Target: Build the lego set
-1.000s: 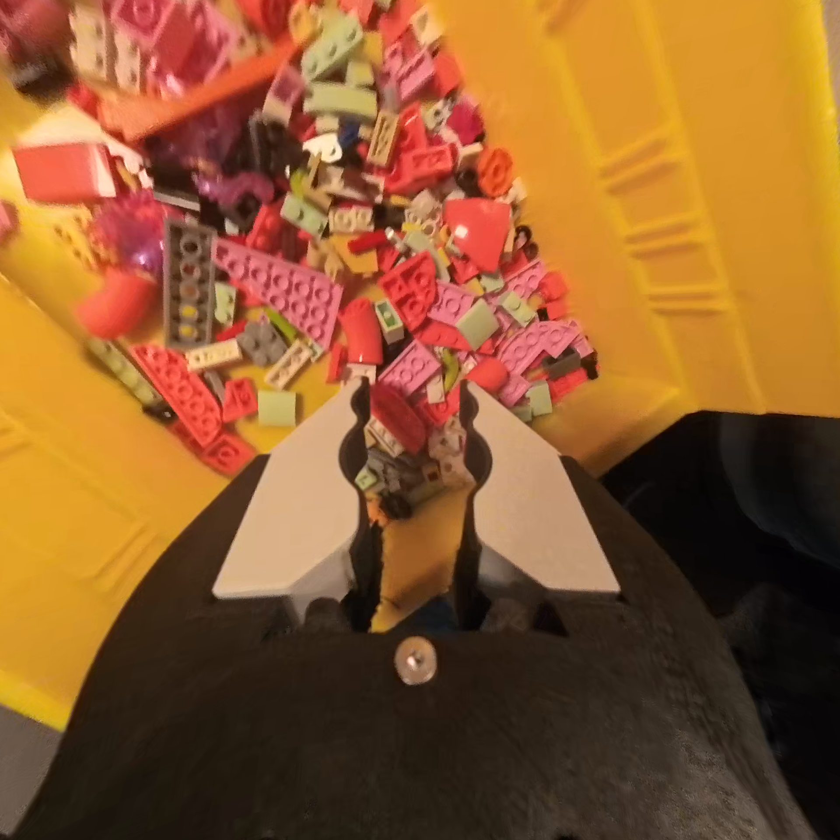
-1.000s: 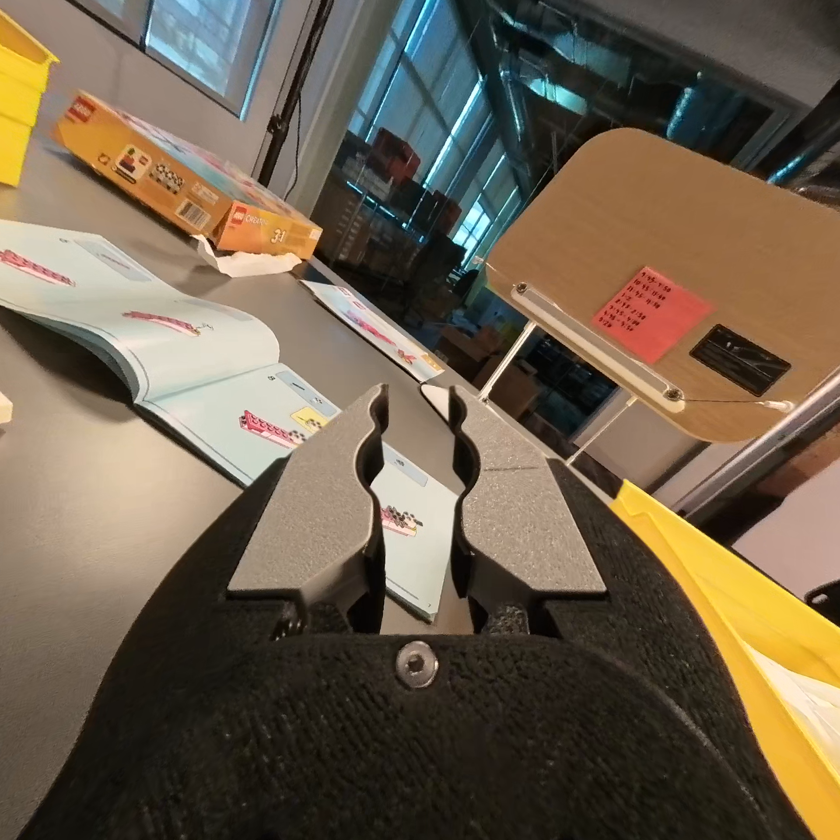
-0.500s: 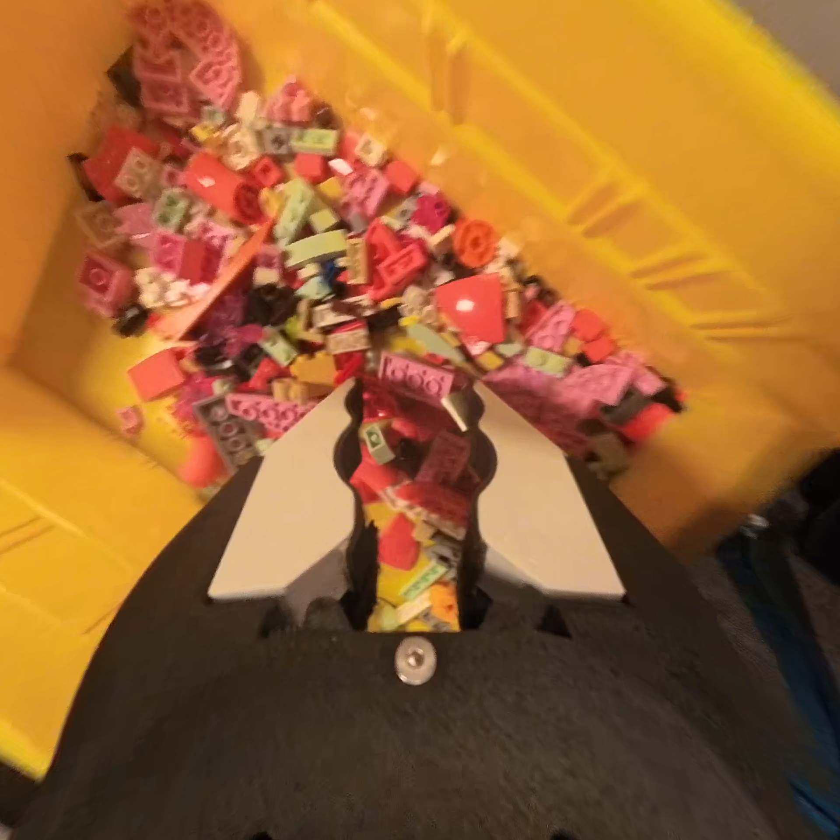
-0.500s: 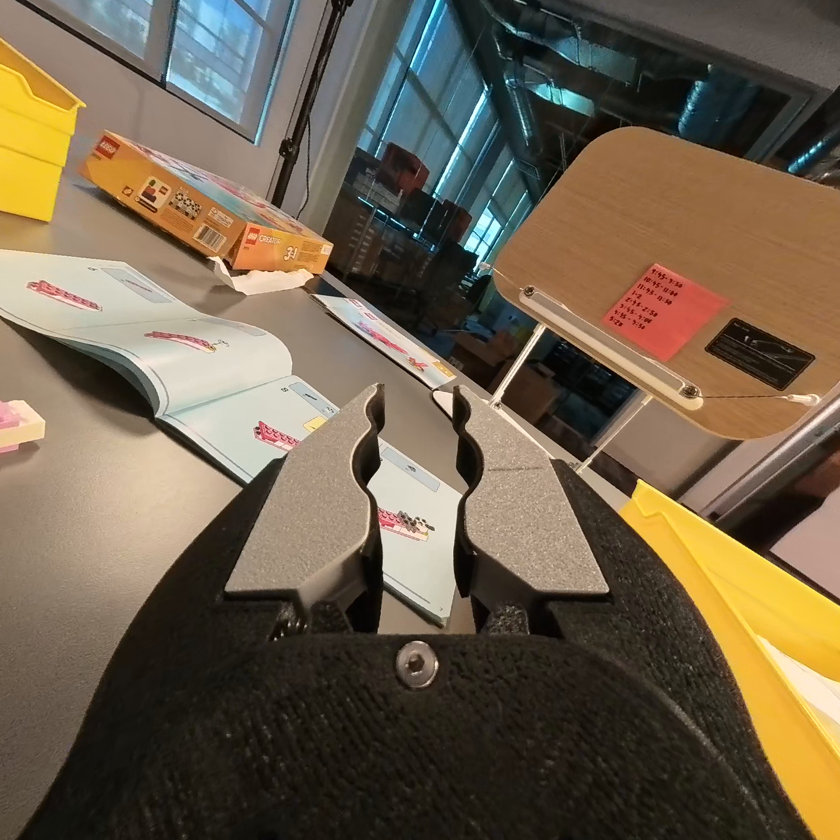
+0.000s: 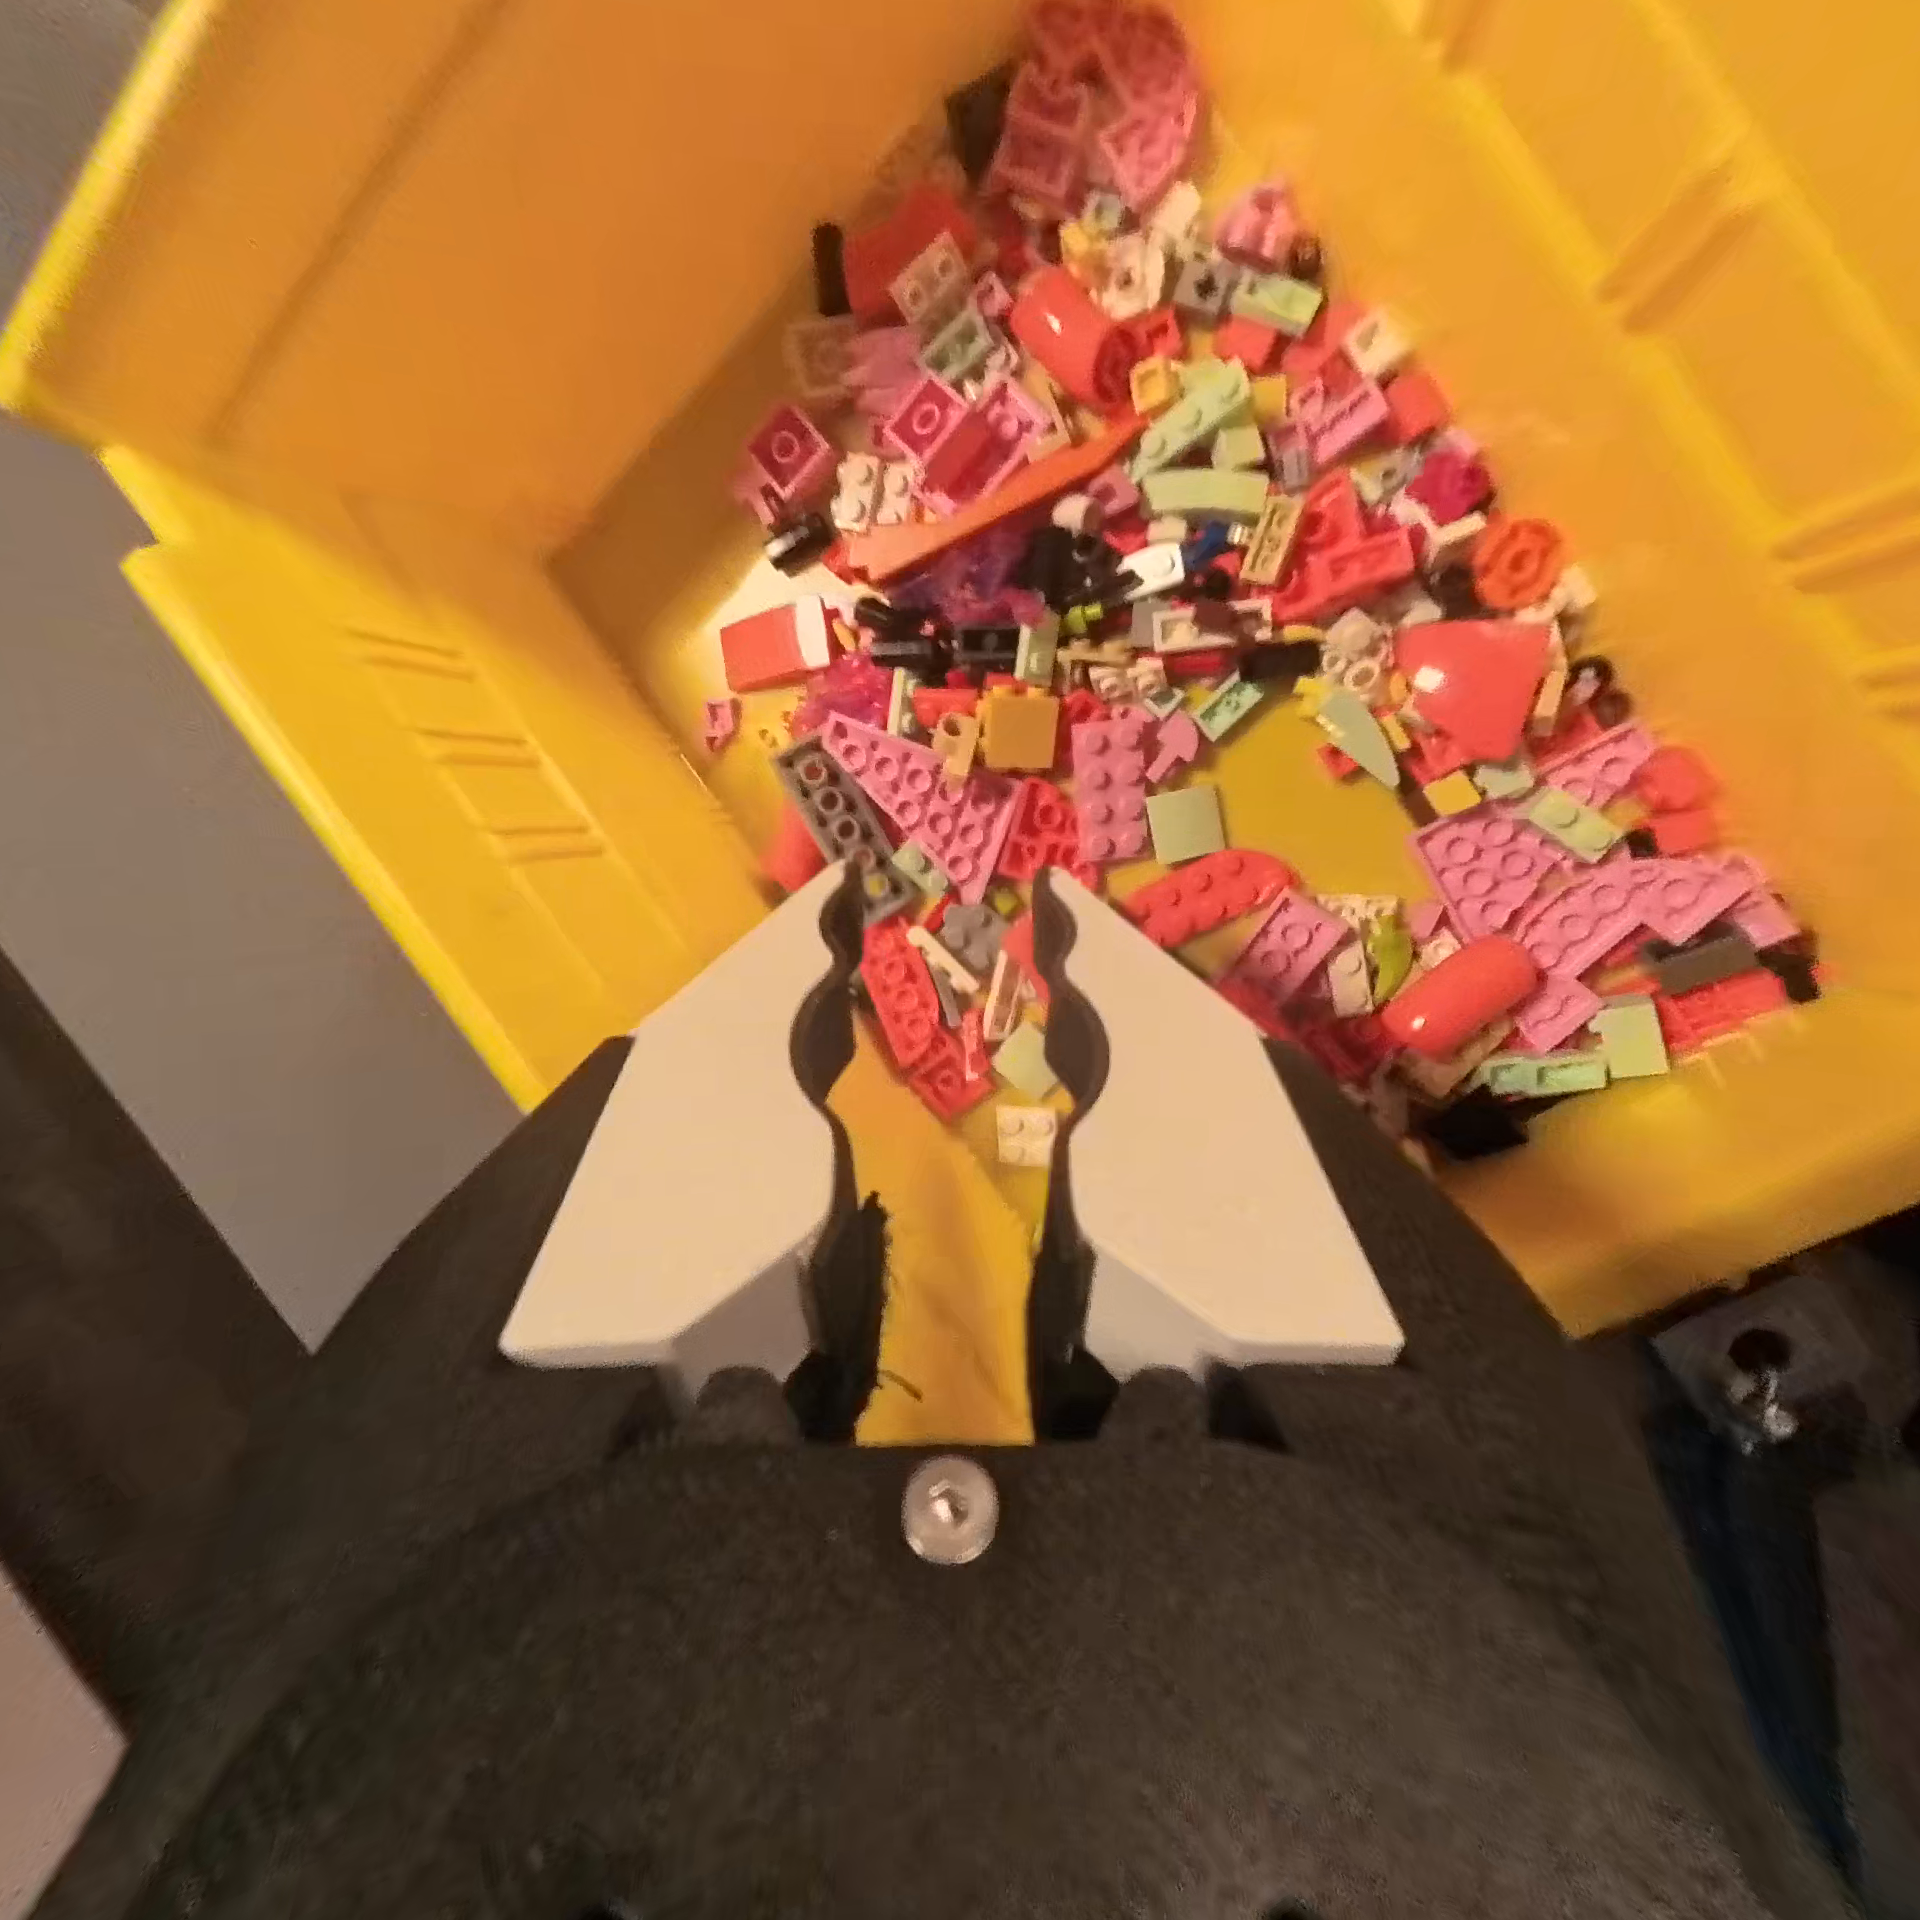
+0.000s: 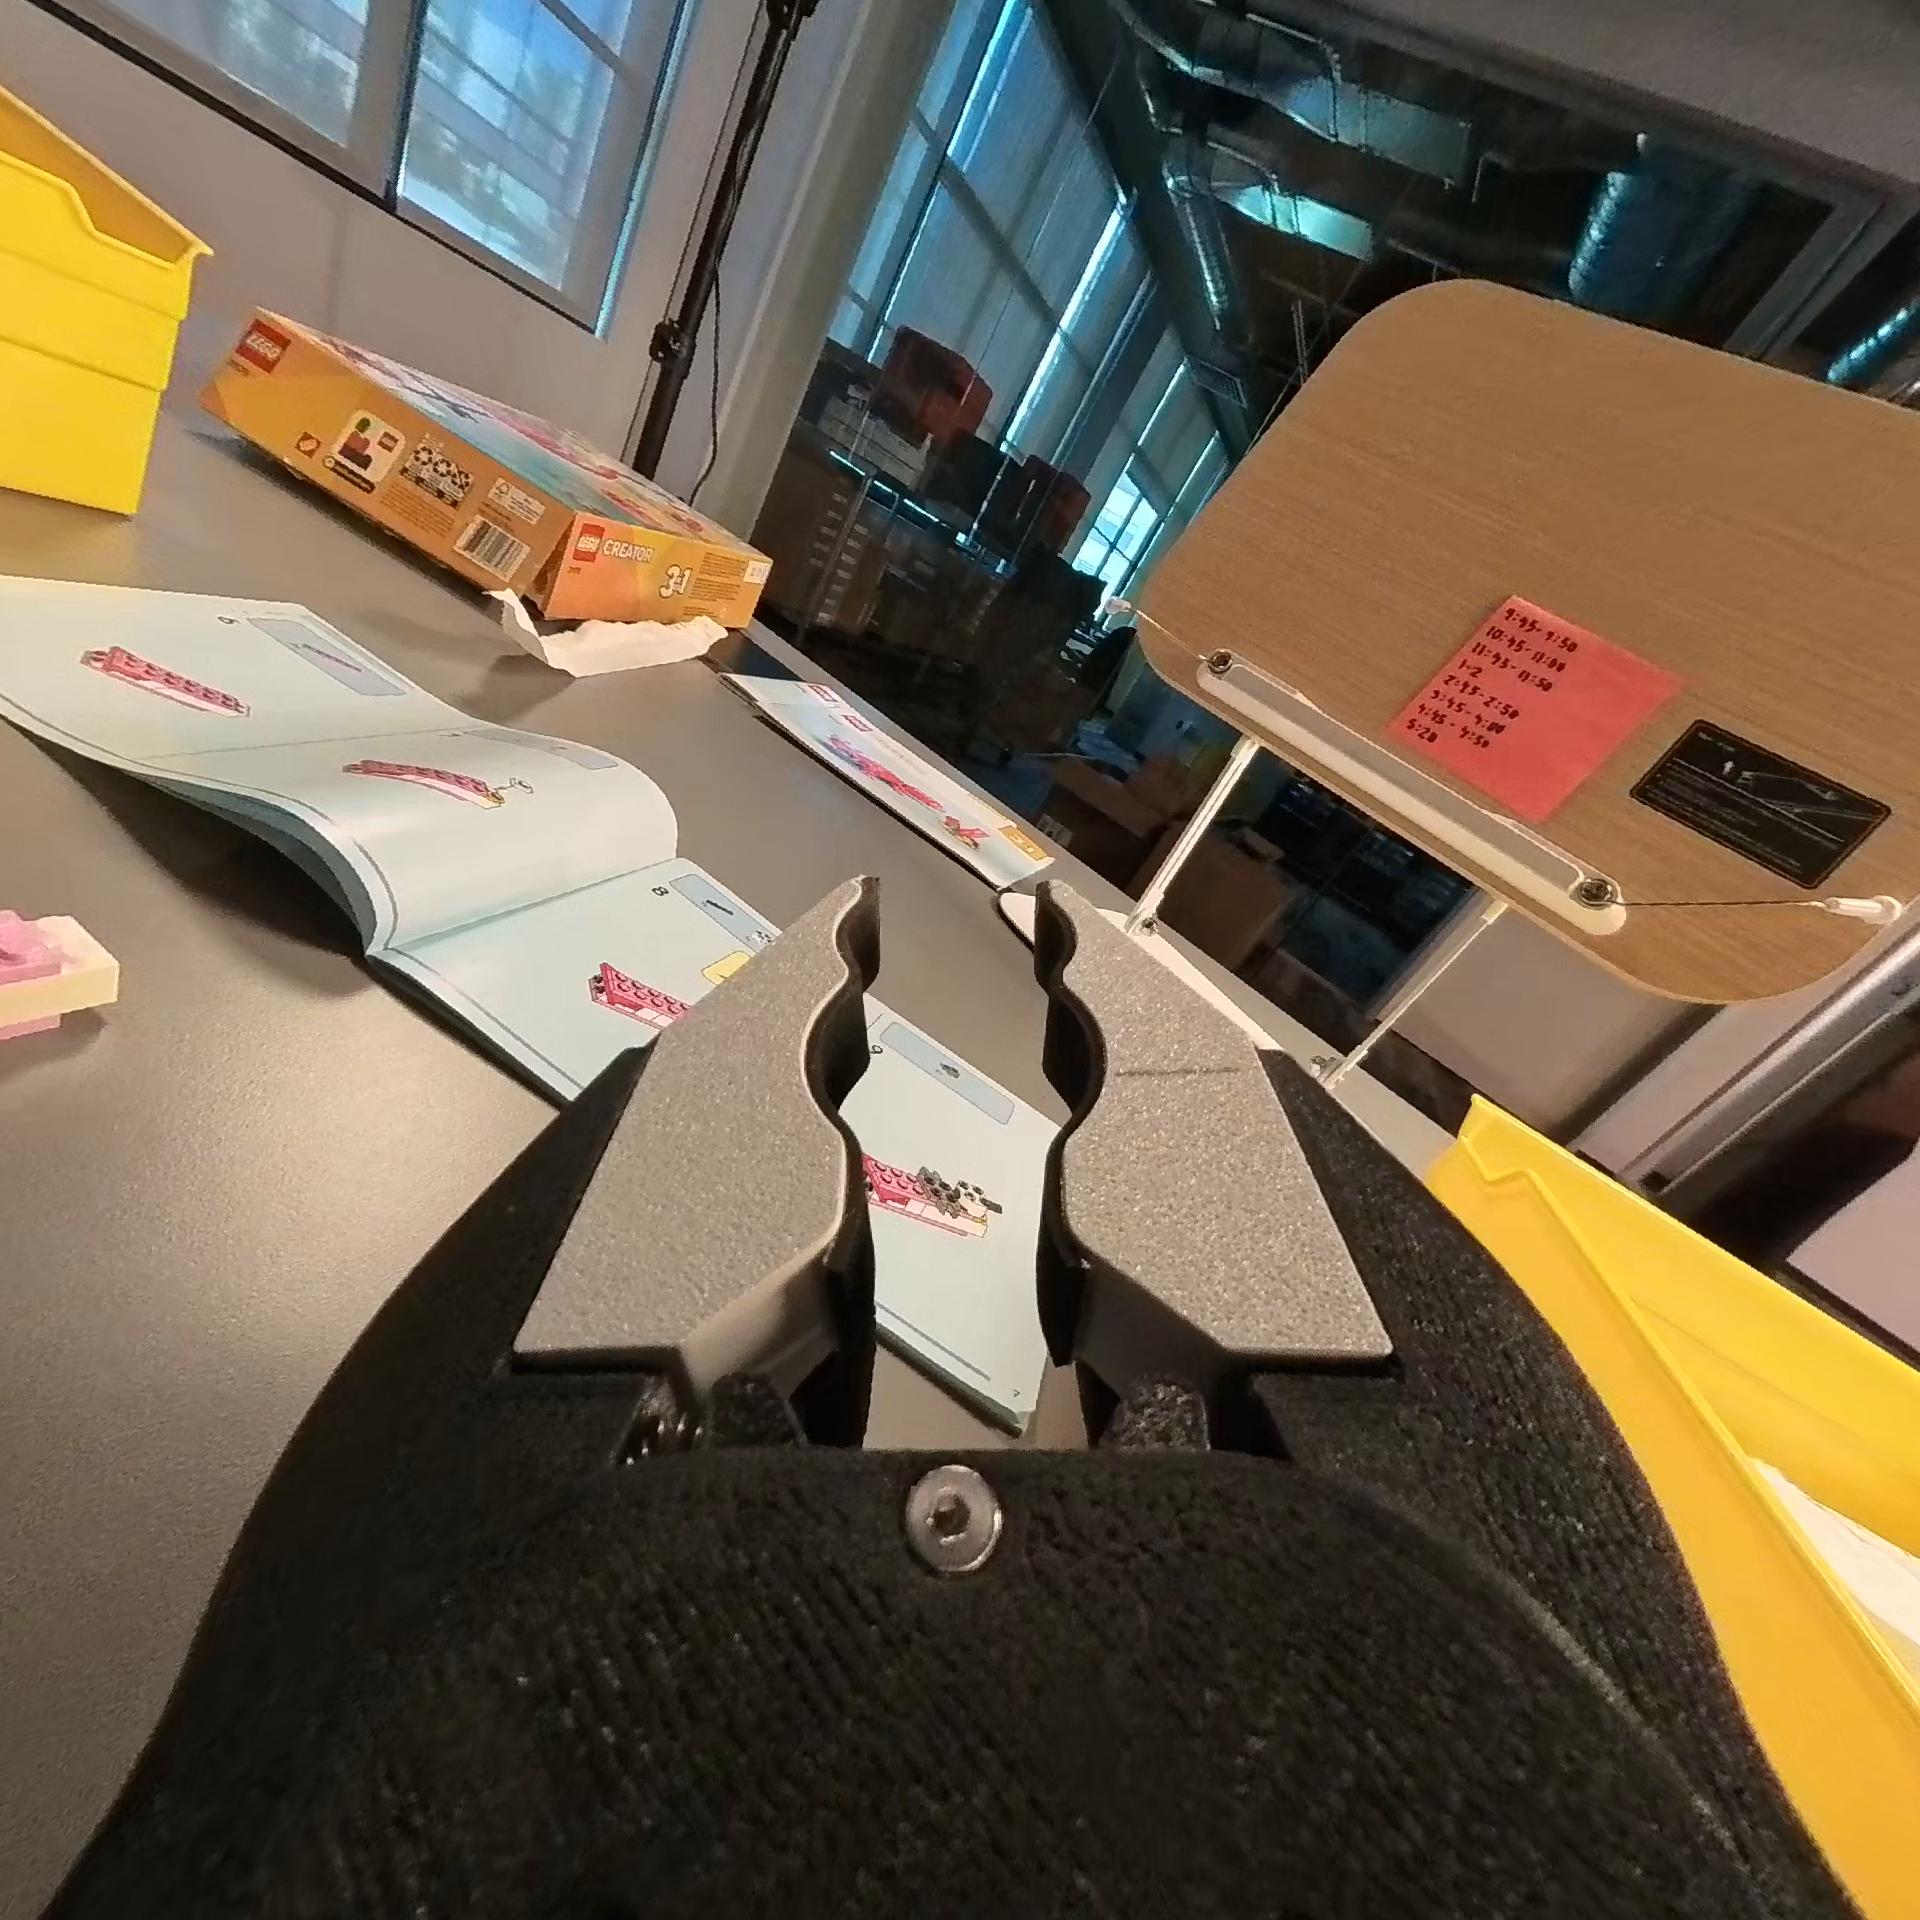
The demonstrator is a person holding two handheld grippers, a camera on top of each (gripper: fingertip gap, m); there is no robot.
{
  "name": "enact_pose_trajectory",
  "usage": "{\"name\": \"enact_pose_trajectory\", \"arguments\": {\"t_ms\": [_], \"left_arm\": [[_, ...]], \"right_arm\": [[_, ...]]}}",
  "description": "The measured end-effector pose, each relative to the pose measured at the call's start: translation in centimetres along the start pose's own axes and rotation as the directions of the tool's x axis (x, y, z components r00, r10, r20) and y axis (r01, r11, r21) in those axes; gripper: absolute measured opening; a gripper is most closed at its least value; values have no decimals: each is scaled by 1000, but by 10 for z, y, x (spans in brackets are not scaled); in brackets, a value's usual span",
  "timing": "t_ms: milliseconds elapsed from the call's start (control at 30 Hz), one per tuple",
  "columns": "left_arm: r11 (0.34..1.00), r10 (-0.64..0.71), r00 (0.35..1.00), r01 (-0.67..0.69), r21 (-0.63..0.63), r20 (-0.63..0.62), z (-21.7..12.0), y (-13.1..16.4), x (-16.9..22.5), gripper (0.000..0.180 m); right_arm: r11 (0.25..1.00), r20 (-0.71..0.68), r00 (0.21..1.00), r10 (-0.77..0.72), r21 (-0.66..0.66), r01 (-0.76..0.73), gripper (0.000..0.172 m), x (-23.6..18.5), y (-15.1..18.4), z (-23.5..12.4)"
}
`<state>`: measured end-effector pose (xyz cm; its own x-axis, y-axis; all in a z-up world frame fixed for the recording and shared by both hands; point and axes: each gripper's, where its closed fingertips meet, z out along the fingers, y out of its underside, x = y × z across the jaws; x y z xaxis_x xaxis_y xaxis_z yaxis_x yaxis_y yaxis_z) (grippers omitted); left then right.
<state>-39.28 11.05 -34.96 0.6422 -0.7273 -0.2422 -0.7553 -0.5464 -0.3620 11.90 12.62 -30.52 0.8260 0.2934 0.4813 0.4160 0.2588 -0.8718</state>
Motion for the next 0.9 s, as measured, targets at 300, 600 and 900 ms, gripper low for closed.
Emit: {"name": "enact_pose_trajectory", "arguments": {"t_ms": [300,600,900], "left_arm": [[979,-79,989,100,176,-124,8,-47,-1,39],[984,99,962,-55,170,-255,51,-75,24,65],[982,183,945,-189,4,-272,57,-37,31,48]], "right_arm": [[1000,5,1000,6,0,-6,28,0,1,1],[997,-11,997,72,8,-72,30,8,1,-1],[998,-9,998,55,-11,-55,30,6,4,1]]}}
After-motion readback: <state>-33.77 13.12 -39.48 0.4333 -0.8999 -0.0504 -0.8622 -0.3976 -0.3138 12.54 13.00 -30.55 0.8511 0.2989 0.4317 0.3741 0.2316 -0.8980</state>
